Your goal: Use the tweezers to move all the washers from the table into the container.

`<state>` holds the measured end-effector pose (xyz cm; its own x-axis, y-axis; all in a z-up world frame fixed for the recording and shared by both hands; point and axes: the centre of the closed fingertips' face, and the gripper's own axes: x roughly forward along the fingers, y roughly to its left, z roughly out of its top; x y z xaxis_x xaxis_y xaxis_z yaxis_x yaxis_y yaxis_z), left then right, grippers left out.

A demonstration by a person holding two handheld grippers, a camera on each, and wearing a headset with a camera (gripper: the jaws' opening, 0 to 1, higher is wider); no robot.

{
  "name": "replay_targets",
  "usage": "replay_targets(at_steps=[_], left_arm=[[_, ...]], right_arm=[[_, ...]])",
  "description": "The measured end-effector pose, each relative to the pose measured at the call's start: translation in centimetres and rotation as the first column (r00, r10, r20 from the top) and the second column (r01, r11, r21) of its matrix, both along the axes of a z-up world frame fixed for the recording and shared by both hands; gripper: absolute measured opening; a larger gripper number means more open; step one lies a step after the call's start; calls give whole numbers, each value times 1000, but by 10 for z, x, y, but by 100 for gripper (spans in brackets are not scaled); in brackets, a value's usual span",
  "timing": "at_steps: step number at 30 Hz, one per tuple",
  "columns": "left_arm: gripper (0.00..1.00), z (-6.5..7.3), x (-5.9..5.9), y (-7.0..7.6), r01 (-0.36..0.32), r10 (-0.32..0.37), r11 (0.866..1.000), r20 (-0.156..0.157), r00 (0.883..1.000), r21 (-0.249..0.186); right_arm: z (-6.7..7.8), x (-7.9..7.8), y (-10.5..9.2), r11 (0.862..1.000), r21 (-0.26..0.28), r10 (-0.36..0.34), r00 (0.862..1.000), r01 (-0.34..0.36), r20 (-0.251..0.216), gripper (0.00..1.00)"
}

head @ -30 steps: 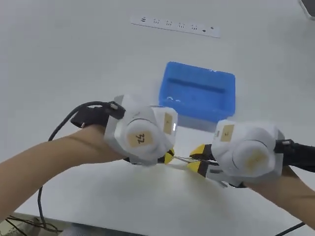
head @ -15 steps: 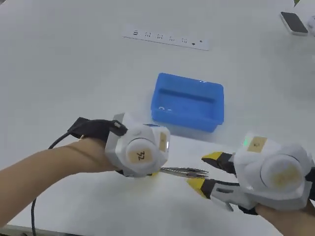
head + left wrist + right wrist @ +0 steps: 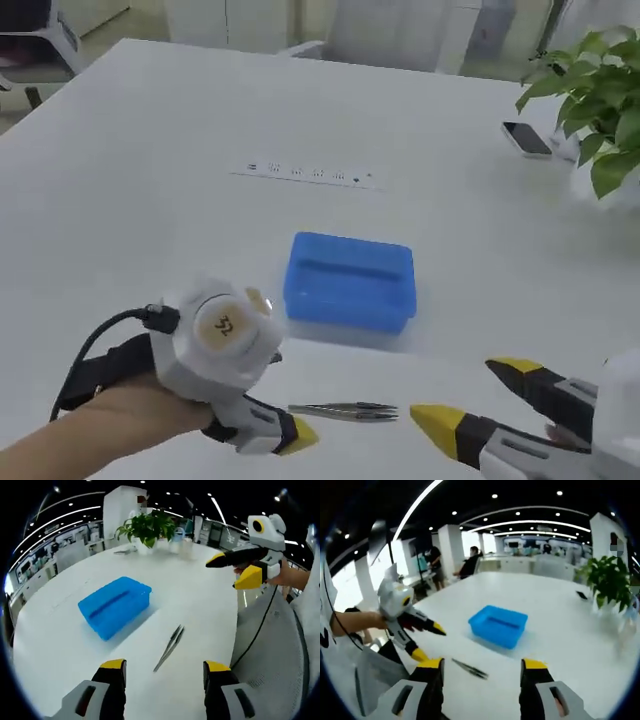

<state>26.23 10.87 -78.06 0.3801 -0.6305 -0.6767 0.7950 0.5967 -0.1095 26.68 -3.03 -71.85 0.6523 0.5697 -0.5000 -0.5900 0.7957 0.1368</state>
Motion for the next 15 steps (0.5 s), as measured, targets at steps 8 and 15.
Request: replay_targets(at_steps=[8, 15], left_arm=[[87, 41, -17, 34, -228, 233, 969, 45, 972, -91], [99, 76, -24, 65, -390, 407, 910, 124, 905, -143]], right_arm=[[6, -1, -17, 998, -27, -47, 998, 48, 51, 67], [1, -13, -27, 996, -30, -78, 996, 80, 45, 76]])
